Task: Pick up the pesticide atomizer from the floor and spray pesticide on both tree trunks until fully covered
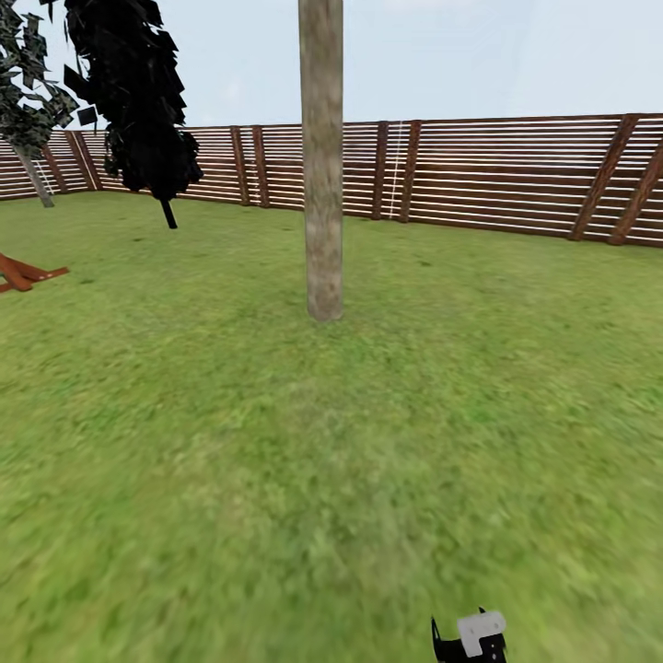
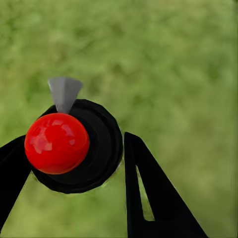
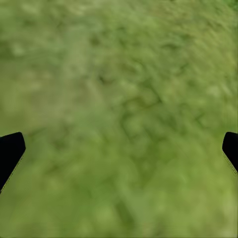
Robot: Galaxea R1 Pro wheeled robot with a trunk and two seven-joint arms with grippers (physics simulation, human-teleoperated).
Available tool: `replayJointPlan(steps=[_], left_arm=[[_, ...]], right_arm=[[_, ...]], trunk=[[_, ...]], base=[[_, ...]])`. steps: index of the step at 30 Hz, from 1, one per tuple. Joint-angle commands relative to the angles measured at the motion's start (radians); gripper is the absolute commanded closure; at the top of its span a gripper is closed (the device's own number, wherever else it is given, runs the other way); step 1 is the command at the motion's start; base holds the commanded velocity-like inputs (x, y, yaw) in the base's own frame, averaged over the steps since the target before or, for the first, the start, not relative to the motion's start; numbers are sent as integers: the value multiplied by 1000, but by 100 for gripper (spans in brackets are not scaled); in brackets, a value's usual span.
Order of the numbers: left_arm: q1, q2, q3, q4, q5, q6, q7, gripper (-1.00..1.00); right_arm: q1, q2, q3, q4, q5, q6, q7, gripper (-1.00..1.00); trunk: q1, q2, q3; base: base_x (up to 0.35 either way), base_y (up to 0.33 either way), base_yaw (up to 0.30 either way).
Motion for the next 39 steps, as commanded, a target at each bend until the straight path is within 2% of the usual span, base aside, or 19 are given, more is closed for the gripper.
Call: replayJointPlan(steps=[1, 25, 27, 30, 31, 39], left_arm=[[-1, 0, 4, 1, -3, -3, 0, 100], [-1, -6, 4, 1, -3, -2, -1, 100], [-1, -6, 4, 1, -3, -2, -1, 100], [-1, -6, 4, 1, -3, -2, -1, 100], [-1, -6, 4, 1, -3, -2, -1, 100], [-1, -5, 5, 1, -3, -2, 0, 100]], right_arm=[[-1, 0, -8, 1, 11, -3, -4, -100], [-1, -1, -11, -3, 4, -4, -4, -100], [-1, -2, -39, -3, -18, -4, -4, -100], [-1, -6, -98, -2, -104, -3, -1, -100], [-1, -5, -106, -1, -118, -3, -1, -100], [-1, -4, -115, 0, -132, -3, 2, -100]], trunk=[[0, 0, -1], [0, 0, -1], [0, 0, -1], [0, 0, -1], [0, 0, -1], [0, 0, -1]], base=[[339, 0, 0], [339, 0, 0], [339, 0, 0], [339, 0, 0], [339, 0, 0], [339, 0, -7]])
